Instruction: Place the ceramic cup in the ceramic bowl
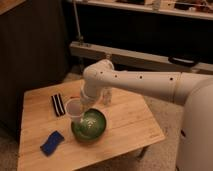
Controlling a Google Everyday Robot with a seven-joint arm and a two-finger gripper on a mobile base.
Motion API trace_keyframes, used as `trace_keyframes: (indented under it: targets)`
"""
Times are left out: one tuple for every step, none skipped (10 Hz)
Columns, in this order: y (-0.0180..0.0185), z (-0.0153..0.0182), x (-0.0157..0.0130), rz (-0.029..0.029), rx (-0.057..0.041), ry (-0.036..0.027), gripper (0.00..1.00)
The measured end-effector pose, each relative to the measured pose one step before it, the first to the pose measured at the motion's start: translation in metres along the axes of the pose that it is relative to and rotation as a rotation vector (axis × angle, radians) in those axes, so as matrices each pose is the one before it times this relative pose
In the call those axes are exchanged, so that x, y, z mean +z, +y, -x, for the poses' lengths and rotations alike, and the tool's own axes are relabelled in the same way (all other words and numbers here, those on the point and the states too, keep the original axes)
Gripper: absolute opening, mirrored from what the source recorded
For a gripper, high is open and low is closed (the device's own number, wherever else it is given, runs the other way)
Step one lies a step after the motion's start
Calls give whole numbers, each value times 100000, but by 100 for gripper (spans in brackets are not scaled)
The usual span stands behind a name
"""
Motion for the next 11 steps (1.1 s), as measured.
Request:
trace_keyframes:
  targets:
    - [-855,-603,1281,-304,1448,350,0]
    - [-605,-266,630,-192,1161,20,0]
    - [-564,-139,289,-378,1134,-59,0]
    - [-675,-106,-261,-835,1521,-215,0]
    - [-592,-166,-338,-813,1197,-32,0]
    - [-686,-234,-307,-769,1302,219,0]
    - [-586,-232,-66,-1057,1519,635,0]
    - [-218,-137,229,-334,655,604,0]
    - [-451,-198,236,-101,1066,666,0]
    - [-473,-228,288,179,1211,868,0]
    - [-271,-159,399,151,745,1004,2]
